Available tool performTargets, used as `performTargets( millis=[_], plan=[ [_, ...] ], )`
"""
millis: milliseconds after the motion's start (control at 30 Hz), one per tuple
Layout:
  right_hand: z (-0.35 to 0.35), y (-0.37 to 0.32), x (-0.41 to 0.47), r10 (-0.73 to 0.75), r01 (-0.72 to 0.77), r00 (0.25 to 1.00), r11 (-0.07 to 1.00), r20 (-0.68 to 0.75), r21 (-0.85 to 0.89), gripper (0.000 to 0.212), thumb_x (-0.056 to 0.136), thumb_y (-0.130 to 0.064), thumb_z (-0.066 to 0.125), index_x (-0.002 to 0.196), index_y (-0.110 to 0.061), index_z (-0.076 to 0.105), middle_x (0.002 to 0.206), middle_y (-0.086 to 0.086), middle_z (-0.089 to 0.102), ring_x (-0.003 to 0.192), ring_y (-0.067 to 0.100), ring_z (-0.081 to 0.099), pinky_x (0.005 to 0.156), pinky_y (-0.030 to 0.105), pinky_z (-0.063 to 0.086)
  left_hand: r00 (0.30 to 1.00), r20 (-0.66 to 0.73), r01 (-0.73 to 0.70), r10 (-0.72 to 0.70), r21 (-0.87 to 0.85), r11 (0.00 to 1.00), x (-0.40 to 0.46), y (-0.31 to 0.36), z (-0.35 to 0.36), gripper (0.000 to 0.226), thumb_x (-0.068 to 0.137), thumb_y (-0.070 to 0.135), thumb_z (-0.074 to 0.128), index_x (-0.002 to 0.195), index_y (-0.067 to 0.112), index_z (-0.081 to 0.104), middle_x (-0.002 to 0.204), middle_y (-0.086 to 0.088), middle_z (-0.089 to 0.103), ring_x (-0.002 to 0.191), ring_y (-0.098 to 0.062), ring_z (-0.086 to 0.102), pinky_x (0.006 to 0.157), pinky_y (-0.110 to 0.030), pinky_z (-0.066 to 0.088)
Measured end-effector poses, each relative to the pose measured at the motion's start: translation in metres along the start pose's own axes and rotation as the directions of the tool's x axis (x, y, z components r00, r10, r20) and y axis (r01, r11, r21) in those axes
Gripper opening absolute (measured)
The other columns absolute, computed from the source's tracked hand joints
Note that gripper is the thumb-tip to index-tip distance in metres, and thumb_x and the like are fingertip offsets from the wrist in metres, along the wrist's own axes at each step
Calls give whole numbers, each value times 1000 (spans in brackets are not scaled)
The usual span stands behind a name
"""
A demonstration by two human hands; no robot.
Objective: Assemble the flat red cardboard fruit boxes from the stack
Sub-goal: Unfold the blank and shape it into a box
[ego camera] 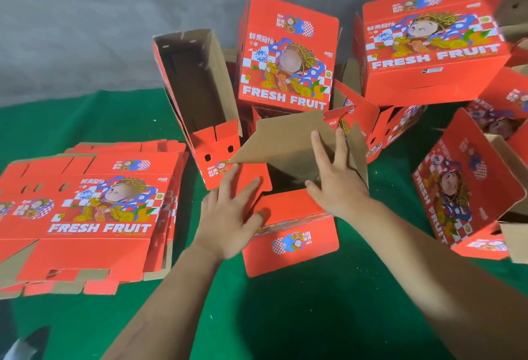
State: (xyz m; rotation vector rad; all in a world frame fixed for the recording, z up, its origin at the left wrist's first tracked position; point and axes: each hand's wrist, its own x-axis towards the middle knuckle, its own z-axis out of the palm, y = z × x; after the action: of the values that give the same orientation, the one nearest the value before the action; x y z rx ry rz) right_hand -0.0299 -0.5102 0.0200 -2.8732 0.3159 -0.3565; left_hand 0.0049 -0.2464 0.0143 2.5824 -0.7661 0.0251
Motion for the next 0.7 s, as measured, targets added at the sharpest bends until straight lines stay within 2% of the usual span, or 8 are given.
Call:
performTargets(
  millis=[33, 100, 167, 233, 300, 500, 600, 700],
  plan=[
    [-1, -1, -2, -18, 18, 1000, 1000, -18, -5, 107, 92, -44, 66, 160, -46, -16, 169, 6, -27, 71, 27, 66, 59, 31, 47, 997, 49, 55, -57, 43, 998, 7, 1, -1, 63, 100, 67, 37, 159, 49, 26, 171, 8, -2, 147, -31, 33, 121, -48, 24],
    [-1, -4, -9, -75, 77, 990, 997, -123, 15, 95, 91, -38, 66, 164, -36, 5, 171, 8, -14, 119, 34, 64, 86, 43, 57, 983, 101, 133, -153, 183, 974, 22, 9, 0, 68, 99, 73, 19, 162, 49, 9, 170, 3, 0, 140, -36, 45, 116, -50, 32],
    [-2, -6, -17, -80, 86, 944, 996, -319, 4, 86, 87, -33, 64, 162, -28, 23, 170, 14, 9, 148, 39, 35, 113, 56, 40, 976, 97, 152, -193, 326, 933, 37, 20, 1, 67, 101, 70, 13, 162, 47, -3, 164, -11, 11, 133, -38, 51, 112, -49, 35],
    [-2, -3, -22, 58, -46, 896, 998, -441, 38, 91, 84, -34, 65, 163, -27, 21, 168, 19, 17, 151, 42, 25, 116, 57, 29, 980, 60, 148, -187, 402, 904, 48, 25, 2, 64, 104, 64, 15, 162, 45, -5, 159, -15, 19, 129, -37, 53, 109, -48, 37],
    [-1, 4, -25, 183, -135, 892, 981, -414, 142, 100, 84, -31, 70, 166, -22, 13, 169, 25, 15, 155, 44, 17, 118, 57, 24, 984, 39, 143, -176, 429, 892, 51, 25, 4, 62, 106, 61, 18, 162, 44, -4, 156, -16, 22, 129, -36, 53, 109, -48, 37],
    [8, 21, -31, 181, -42, 880, 951, -439, 307, 94, 85, -16, 71, 163, -14, 20, 166, 25, 15, 150, 45, 22, 119, 58, 31, 980, -34, 193, -194, 358, 913, 53, 20, 13, 69, 98, 68, 40, 155, 42, 9, 143, -13, 35, 113, -36, 62, 100, -46, 46],
    [14, 32, -34, 51, 66, 916, 959, -397, 277, 64, 93, -23, 63, 154, -12, 44, 151, 9, 52, 135, 37, 46, 112, 50, 41, 977, -89, 213, -195, 319, 923, 52, 14, 15, 91, 96, 71, 42, 156, 41, -19, 141, -16, 34, 105, -38, 64, 95, -47, 48],
    [24, 37, -40, -23, 80, 893, 991, -449, 108, 39, 98, -37, 53, 119, -16, 77, 127, 3, 68, 114, 39, 53, 100, 48, 44, 975, -119, 212, -189, 223, 952, 48, 11, 17, 105, 93, 69, 50, 154, 39, -30, 141, -15, 33, 105, -39, 63, 93, -47, 49]
  ],
)
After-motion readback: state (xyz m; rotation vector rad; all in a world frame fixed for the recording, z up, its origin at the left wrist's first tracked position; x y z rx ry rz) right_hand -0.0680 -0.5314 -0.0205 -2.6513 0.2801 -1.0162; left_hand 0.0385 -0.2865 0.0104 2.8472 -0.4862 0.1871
